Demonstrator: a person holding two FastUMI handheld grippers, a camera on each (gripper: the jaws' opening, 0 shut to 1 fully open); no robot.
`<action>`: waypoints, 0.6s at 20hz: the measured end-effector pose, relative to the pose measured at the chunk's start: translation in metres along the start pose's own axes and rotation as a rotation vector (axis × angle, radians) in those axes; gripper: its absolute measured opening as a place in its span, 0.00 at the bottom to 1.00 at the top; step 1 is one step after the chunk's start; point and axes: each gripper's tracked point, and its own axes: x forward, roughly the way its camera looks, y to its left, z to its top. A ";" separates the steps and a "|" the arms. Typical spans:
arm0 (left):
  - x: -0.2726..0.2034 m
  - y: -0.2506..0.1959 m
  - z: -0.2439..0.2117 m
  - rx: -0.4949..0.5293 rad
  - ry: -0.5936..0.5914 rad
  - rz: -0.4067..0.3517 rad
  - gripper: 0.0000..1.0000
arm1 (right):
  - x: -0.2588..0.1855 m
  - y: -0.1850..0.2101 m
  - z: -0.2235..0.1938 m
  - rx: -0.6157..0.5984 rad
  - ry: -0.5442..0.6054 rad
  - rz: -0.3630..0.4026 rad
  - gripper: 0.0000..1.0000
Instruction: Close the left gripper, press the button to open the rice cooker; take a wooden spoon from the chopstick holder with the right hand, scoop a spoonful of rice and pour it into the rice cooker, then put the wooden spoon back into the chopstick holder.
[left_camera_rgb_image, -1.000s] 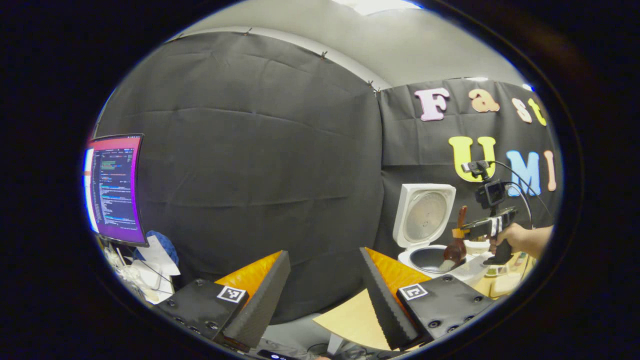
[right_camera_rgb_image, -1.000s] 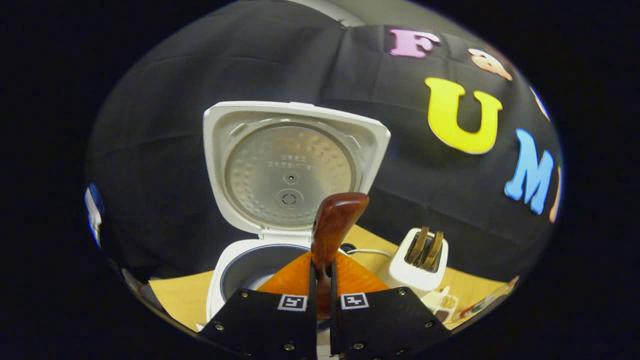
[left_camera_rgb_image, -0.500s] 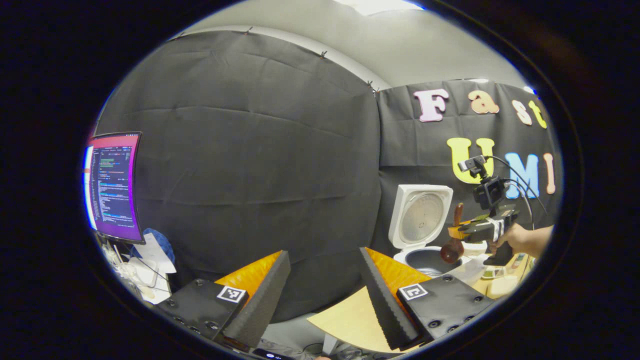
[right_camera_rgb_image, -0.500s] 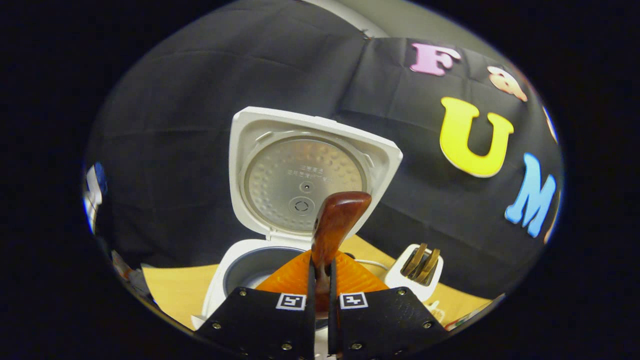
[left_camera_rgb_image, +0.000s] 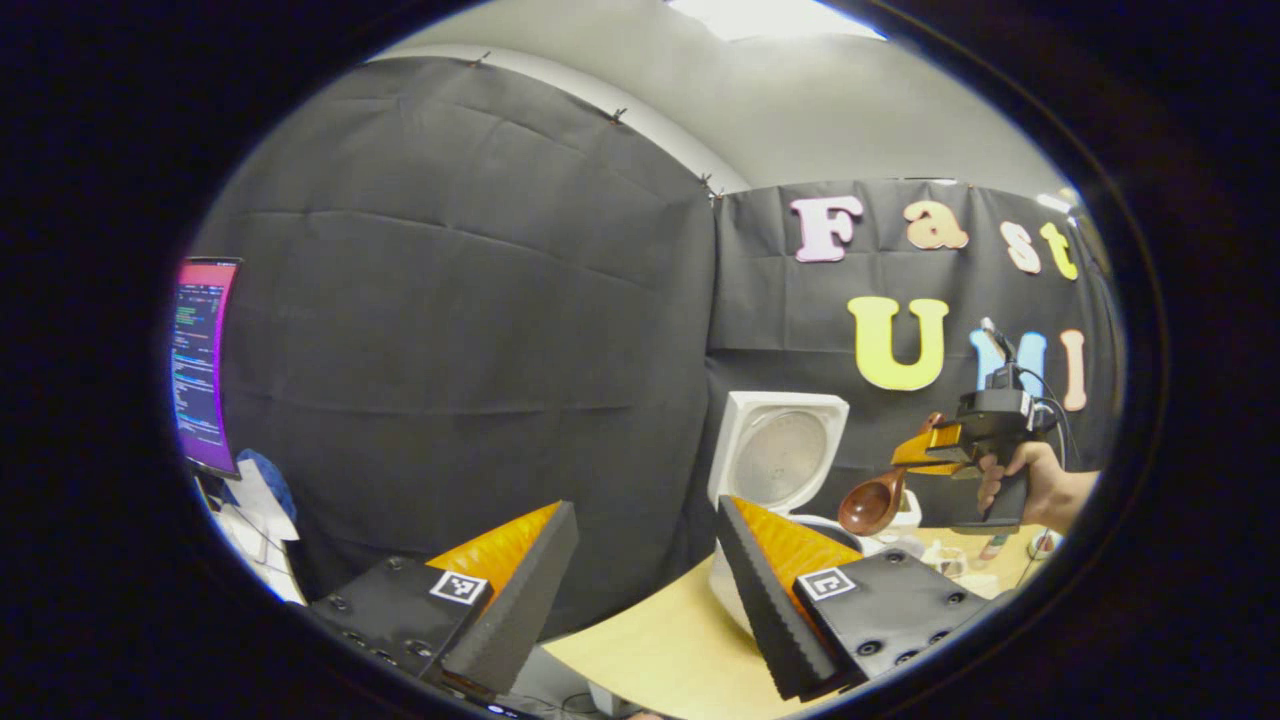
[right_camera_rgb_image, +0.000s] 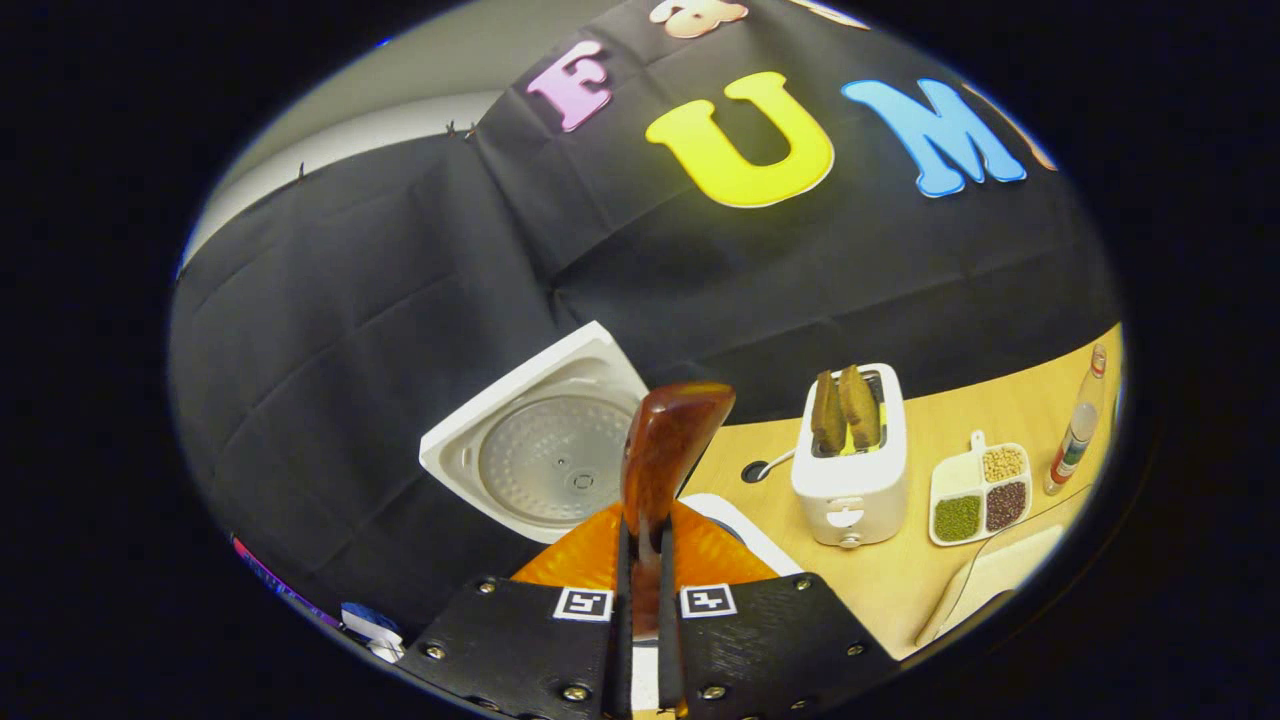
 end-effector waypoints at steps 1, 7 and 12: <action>0.002 -0.010 0.002 0.005 -0.004 -0.022 0.95 | -0.013 -0.007 0.009 0.017 -0.019 -0.003 0.11; 0.010 -0.071 0.024 0.029 -0.043 -0.132 0.95 | -0.091 -0.061 0.056 0.103 -0.148 -0.056 0.10; 0.011 -0.120 0.039 0.036 -0.071 -0.204 0.97 | -0.153 -0.129 0.077 0.127 -0.234 -0.166 0.10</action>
